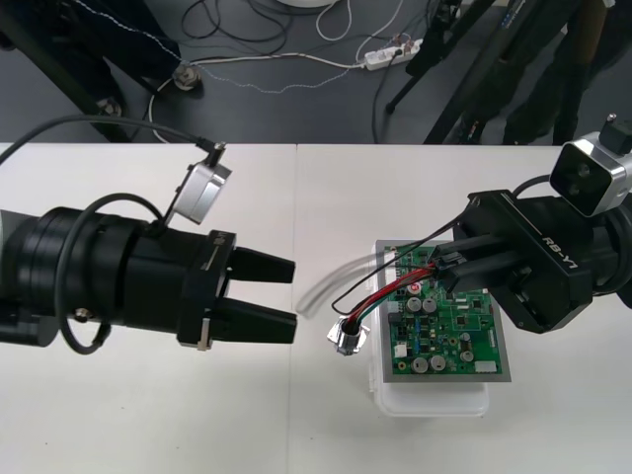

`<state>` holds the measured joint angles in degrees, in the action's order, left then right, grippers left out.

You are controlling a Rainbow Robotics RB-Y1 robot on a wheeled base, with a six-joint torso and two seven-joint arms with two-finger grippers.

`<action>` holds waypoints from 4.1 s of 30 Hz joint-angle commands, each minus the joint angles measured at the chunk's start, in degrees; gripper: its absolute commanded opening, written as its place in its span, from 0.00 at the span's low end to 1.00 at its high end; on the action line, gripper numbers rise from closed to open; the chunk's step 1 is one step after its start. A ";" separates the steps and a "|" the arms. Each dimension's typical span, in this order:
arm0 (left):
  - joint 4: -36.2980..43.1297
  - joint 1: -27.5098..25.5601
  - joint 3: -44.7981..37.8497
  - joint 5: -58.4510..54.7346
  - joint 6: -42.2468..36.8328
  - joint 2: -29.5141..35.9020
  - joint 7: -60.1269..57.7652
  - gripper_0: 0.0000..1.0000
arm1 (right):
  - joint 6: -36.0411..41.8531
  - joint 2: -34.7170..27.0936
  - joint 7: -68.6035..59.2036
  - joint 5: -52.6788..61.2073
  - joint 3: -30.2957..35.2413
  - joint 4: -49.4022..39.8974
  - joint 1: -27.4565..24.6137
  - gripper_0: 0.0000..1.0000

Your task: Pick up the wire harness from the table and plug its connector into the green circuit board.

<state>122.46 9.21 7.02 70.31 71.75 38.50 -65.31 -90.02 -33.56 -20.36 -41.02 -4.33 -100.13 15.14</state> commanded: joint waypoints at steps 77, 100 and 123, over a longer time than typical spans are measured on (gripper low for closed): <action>3.31 8.72 5.10 -2.63 -10.14 -13.62 36.57 1.00 | 16.63 12.73 5.06 -14.44 5.39 -23.88 -10.22 0.00; 3.40 6.96 3.96 -6.68 -10.93 -7.65 37.18 0.95 | 16.72 12.20 6.03 -13.83 5.04 -23.88 -10.48 0.00; 3.40 11.97 6.51 -9.84 -14.45 -4.13 36.39 0.95 | 16.54 12.20 6.03 -13.39 5.04 -23.88 -10.48 0.00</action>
<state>123.89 18.25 12.28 61.50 61.10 32.62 -31.11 -73.85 -21.75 -16.70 -55.46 2.15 -121.78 5.37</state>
